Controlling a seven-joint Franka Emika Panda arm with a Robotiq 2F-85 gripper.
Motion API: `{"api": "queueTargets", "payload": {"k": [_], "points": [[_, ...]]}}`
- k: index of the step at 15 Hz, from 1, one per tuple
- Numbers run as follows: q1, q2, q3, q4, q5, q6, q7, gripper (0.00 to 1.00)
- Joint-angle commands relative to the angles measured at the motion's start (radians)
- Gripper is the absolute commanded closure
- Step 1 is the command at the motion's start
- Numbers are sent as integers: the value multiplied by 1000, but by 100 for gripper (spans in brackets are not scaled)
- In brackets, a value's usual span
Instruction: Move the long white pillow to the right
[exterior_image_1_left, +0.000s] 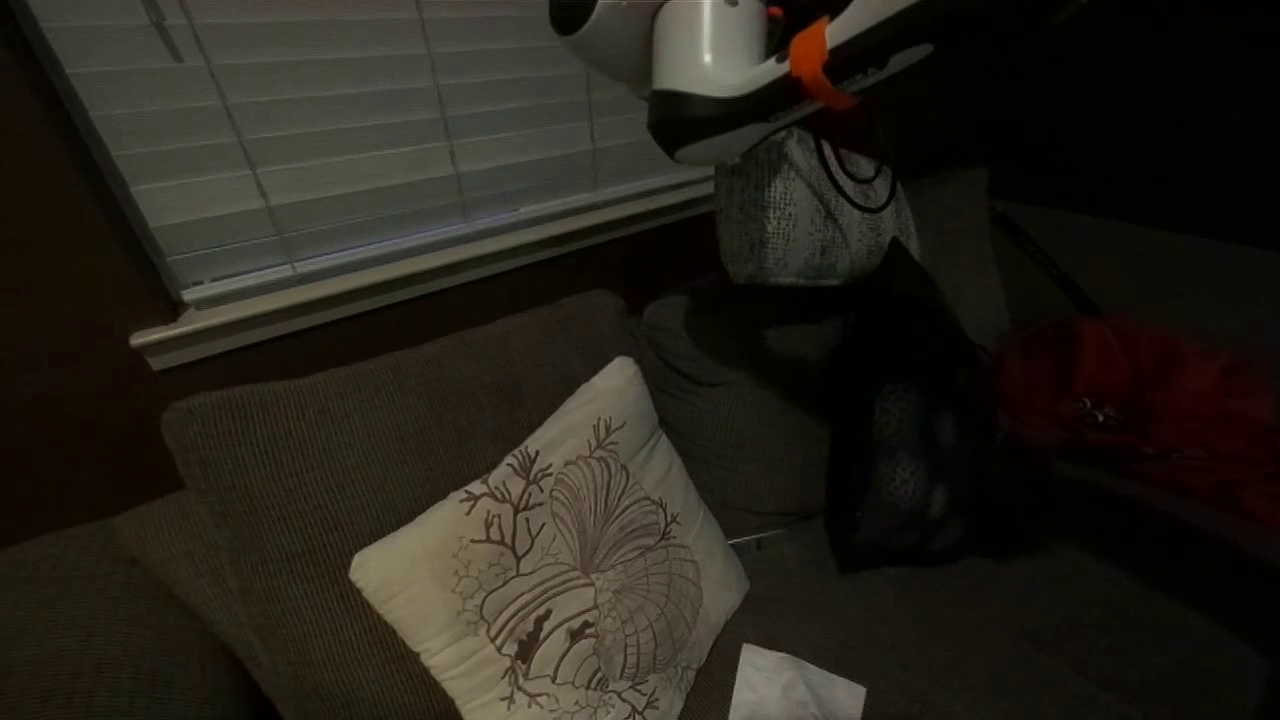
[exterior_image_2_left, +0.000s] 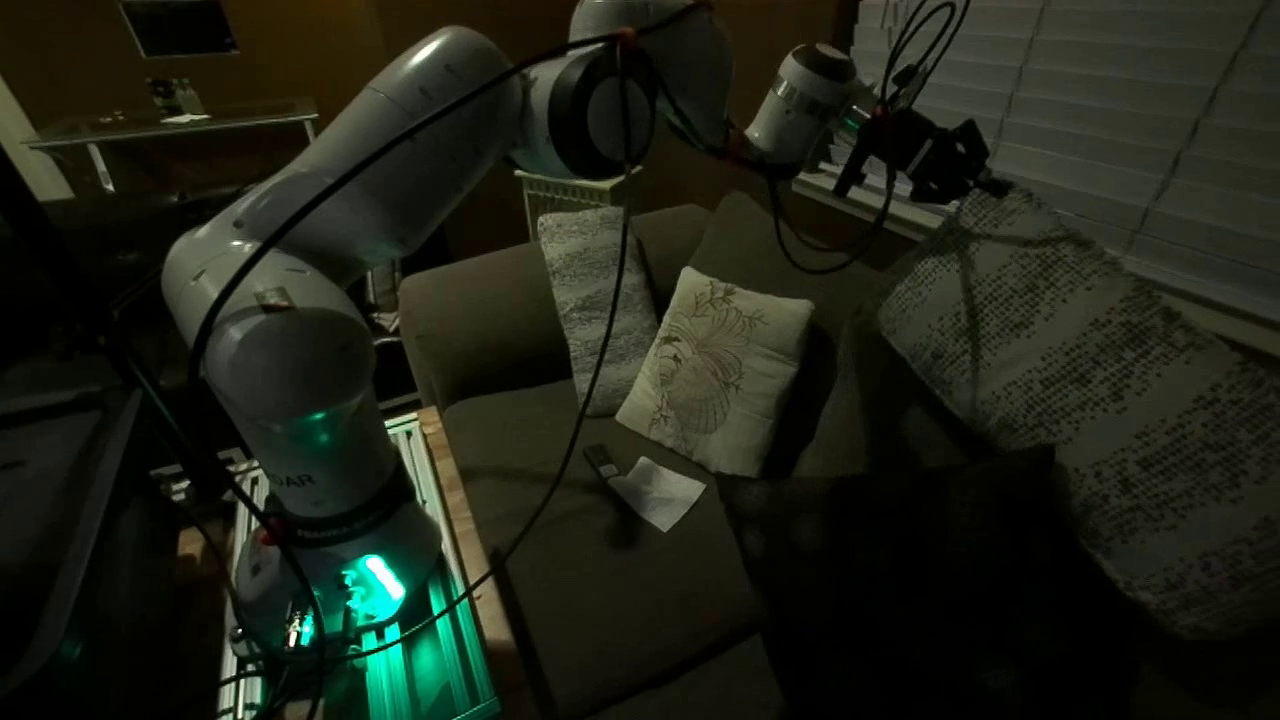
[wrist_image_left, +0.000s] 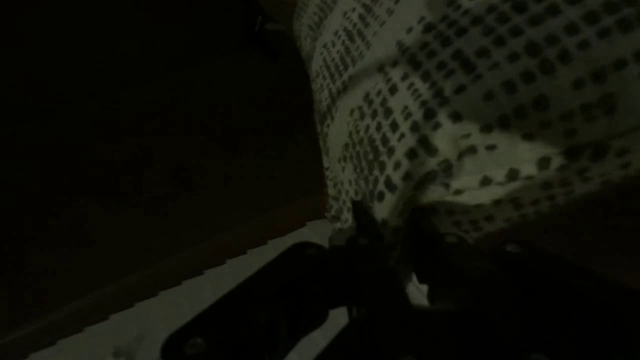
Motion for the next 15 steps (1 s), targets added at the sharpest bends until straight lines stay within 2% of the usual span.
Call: {"api": "queueTargets", "payload": {"k": [1,3,7,9,10,11,14,15], "points": [[-4,108,-56,238,-69,-11,-2,95],[-12,170,-71,313,-63,-31,-23,95],[-9,236,-114,365,-43,-93,29,95],[-6,241,-126,365,-35,-92,27,95],[-8,205,-99,285,-8,-67,41,95],[-8,209,-98,288,-3,-67,41,80],[-8,210,-92,282,-3,-67,43,80],[-8,210,-92,282,-3,-67,43,55]]}}
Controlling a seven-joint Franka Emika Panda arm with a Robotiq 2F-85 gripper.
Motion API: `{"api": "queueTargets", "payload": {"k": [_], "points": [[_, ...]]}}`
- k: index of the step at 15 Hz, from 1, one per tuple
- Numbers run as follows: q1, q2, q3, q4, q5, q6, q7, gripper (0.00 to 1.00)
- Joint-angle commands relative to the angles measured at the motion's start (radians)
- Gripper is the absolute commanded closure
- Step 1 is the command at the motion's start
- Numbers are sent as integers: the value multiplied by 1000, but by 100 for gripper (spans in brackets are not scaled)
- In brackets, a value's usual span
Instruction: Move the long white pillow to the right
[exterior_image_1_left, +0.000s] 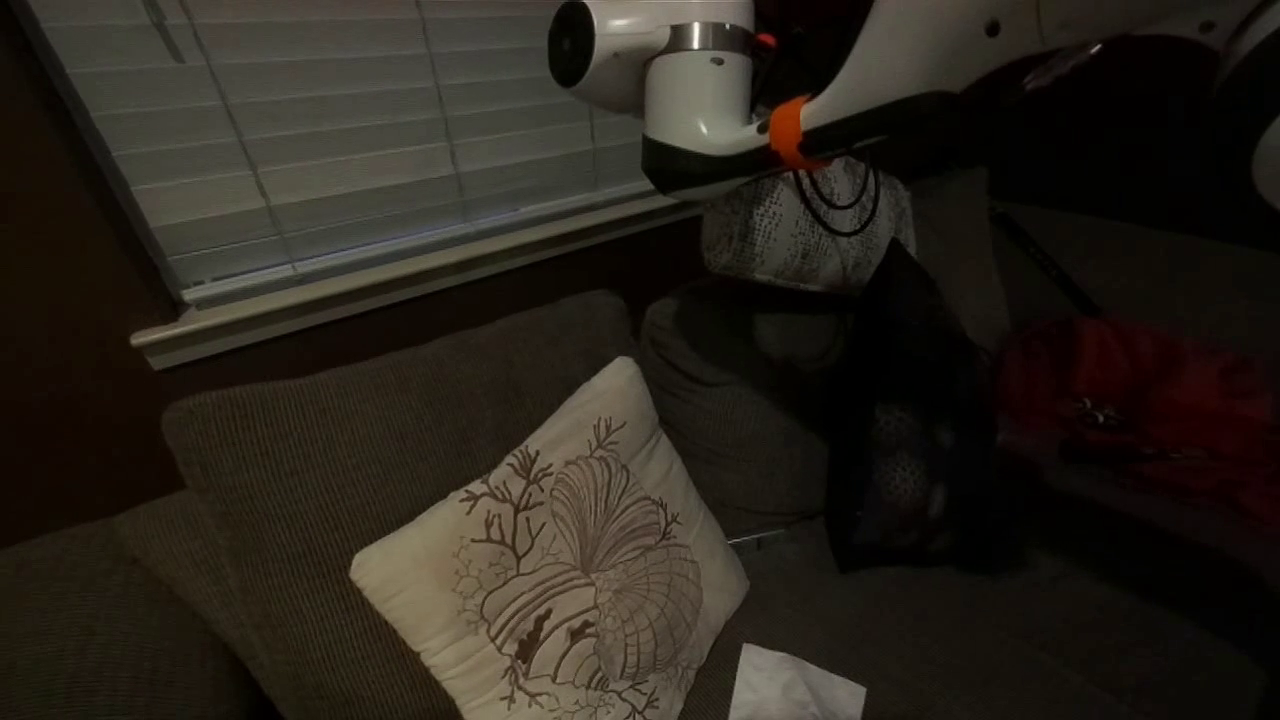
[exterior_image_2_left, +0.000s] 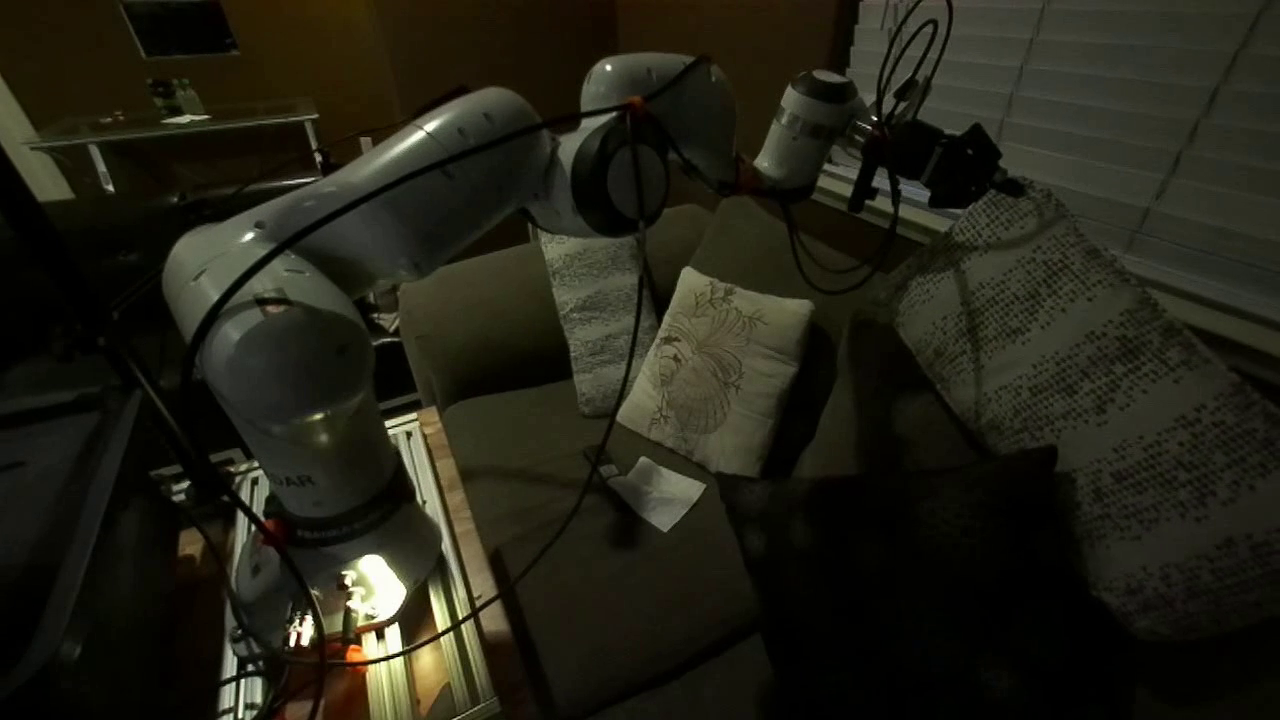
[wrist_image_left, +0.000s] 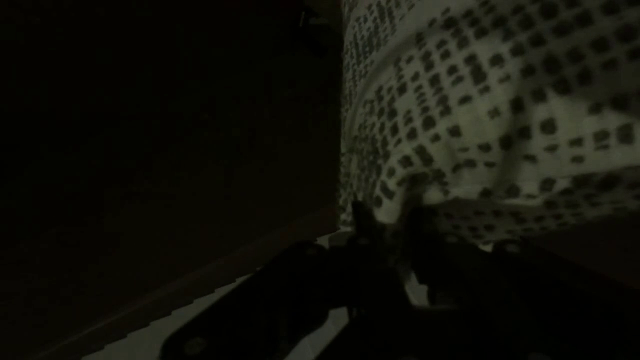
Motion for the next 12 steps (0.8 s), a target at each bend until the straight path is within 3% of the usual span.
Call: {"api": "queueTargets", "payload": {"k": [1,5,9,12], "points": [[0,-6,-1,-3,0,-1,19,55],[23,-64,29,-25,22,8,182,29],[50,-112,32,-28,-15,156,284,2],[61,-147,32,-26,-8,240,387,0]]}}
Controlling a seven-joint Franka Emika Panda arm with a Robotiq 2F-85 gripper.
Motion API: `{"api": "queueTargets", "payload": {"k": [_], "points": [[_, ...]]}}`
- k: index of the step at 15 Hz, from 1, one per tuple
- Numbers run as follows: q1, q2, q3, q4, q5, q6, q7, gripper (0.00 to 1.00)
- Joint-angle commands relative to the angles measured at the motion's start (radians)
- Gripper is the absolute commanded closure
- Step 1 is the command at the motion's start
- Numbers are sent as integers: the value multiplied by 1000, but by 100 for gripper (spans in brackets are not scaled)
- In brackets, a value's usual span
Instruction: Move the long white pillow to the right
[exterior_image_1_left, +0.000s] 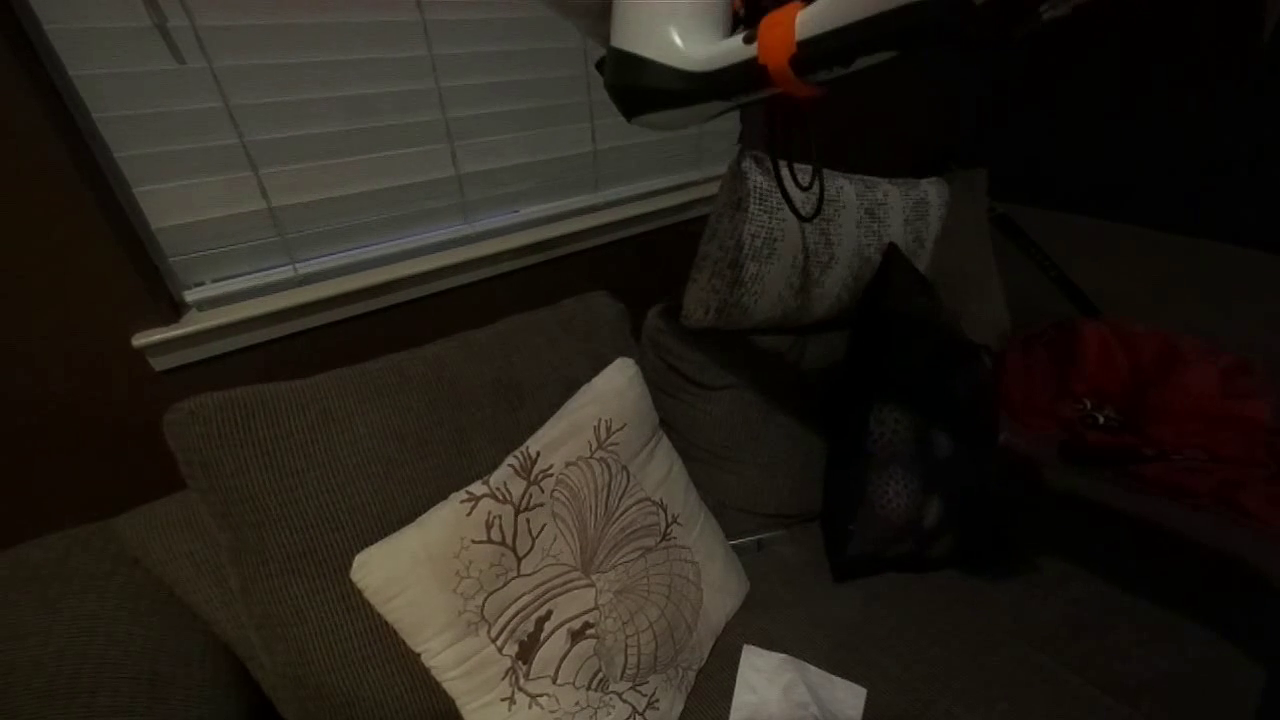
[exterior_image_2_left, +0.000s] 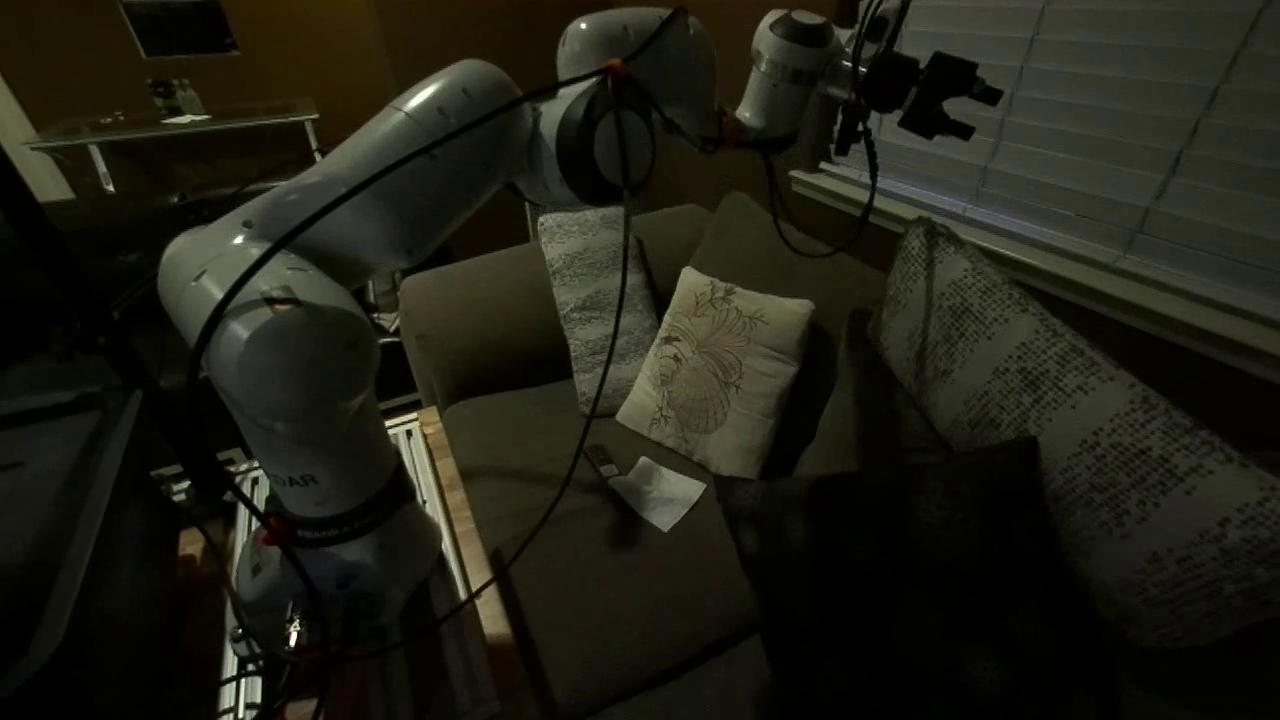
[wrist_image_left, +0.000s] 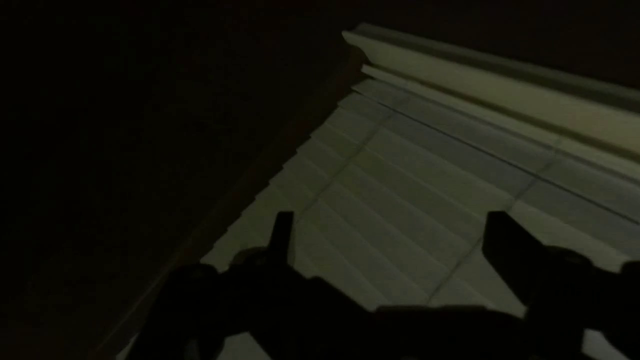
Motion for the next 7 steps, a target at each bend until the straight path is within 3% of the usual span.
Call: {"api": "queueTargets", "payload": {"k": [1,4,5,7], "points": [[12,-67,16,-36,18,26,147,0],[5,-116,46,-81,81,-138,155,0],[4,-58,24,-6,48,-82,122,0],[0,-72,32,-18,62,-123,127,0]]}}
